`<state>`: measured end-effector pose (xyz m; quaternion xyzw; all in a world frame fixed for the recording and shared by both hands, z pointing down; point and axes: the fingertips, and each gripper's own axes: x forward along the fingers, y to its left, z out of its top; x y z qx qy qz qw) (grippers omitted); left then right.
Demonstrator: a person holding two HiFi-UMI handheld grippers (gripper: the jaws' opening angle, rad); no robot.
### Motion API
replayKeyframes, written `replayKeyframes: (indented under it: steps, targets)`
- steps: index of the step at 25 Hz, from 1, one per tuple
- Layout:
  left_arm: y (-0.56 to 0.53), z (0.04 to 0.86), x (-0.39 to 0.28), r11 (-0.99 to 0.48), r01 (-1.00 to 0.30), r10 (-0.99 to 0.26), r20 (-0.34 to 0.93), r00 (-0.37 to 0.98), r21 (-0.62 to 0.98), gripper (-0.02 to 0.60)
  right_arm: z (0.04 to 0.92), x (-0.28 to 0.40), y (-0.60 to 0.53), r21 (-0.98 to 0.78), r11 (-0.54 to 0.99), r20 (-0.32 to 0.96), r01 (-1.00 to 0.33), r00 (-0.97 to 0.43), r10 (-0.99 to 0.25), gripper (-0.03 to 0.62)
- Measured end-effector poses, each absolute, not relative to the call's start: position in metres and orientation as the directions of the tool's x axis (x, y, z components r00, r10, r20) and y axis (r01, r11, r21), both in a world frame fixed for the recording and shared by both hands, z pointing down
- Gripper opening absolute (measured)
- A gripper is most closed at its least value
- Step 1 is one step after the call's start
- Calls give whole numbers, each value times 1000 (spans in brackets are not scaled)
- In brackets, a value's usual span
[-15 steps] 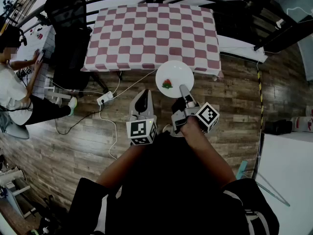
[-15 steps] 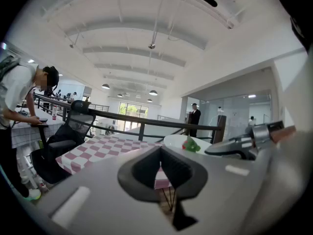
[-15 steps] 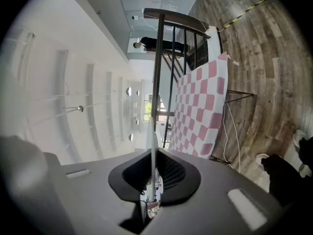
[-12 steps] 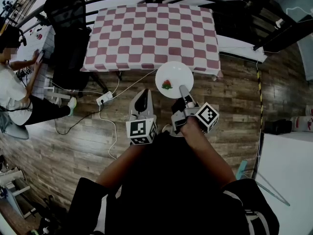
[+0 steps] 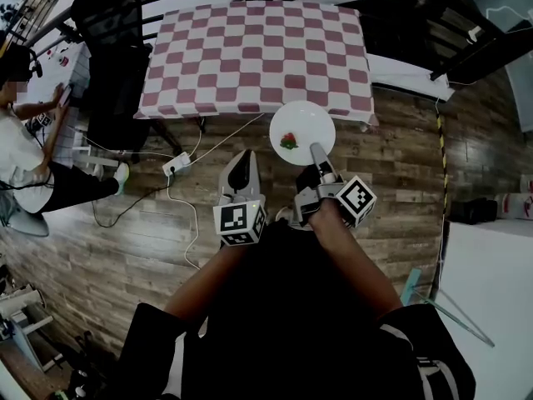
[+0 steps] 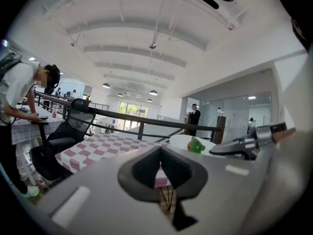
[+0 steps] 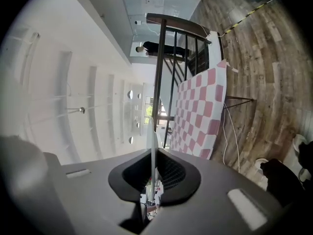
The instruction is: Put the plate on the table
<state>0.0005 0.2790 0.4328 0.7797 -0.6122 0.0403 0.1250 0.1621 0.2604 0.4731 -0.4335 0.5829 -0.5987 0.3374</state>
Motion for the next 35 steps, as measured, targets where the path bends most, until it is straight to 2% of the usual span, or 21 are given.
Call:
replayKeyframes:
  steps: [12,18,23,29,35]
  targets:
    - [272,433,-10,-198,-969,-951,211,226,148,9,495,151,262,-972,-182,228,-149,-412,-882,17]
    - [257,434,-17,-193,-969,-952,210,223,155,9,485,141,240,-987,-116,151,-109,-418,-896,17]
    - [238,437,-22,-199,-967,-948,218,231,161,9,494,137,230,-972,-173,224,-158,-421,-879,17]
    - [218,439,-21,-214,-963,-942,226,248,164,9,497,125,211,-967,-188,248,-175,-444,-861,17]
    - [194,440,-29,-216,-963,-939,236,250,161,9,494,116,184,-977,-171,211,-130,-445,-870,17]
